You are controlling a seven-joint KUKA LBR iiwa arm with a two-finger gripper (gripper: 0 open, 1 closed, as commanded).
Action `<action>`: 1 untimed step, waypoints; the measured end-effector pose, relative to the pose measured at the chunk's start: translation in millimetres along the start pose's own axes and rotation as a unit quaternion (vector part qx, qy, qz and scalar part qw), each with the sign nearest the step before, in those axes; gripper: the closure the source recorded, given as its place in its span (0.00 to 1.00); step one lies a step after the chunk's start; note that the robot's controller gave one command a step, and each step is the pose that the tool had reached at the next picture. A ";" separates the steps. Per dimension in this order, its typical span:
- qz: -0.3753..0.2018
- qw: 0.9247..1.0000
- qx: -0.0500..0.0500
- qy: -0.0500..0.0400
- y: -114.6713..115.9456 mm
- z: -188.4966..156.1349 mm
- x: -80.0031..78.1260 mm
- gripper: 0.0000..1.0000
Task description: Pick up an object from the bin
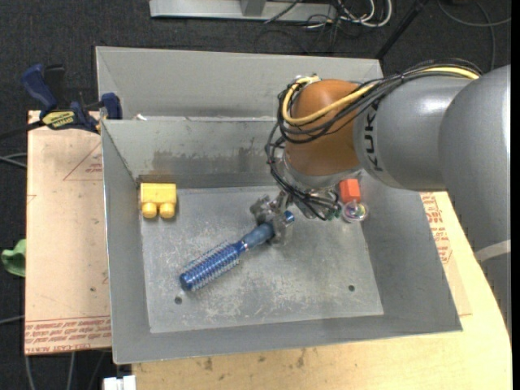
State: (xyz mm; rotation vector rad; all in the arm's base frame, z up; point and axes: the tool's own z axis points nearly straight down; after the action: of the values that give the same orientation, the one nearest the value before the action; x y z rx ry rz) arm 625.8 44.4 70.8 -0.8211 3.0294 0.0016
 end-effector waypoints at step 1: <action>0.026 1.000 0.003 -0.005 -7.9 -125.1 -23.2 1.00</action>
Offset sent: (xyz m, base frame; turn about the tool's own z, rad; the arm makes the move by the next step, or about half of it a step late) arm 0.0206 0.0045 0.1199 0.0523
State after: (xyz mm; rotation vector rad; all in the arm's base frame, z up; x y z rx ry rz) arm 649.4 49.1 196.0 -0.7382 3.0400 -0.0023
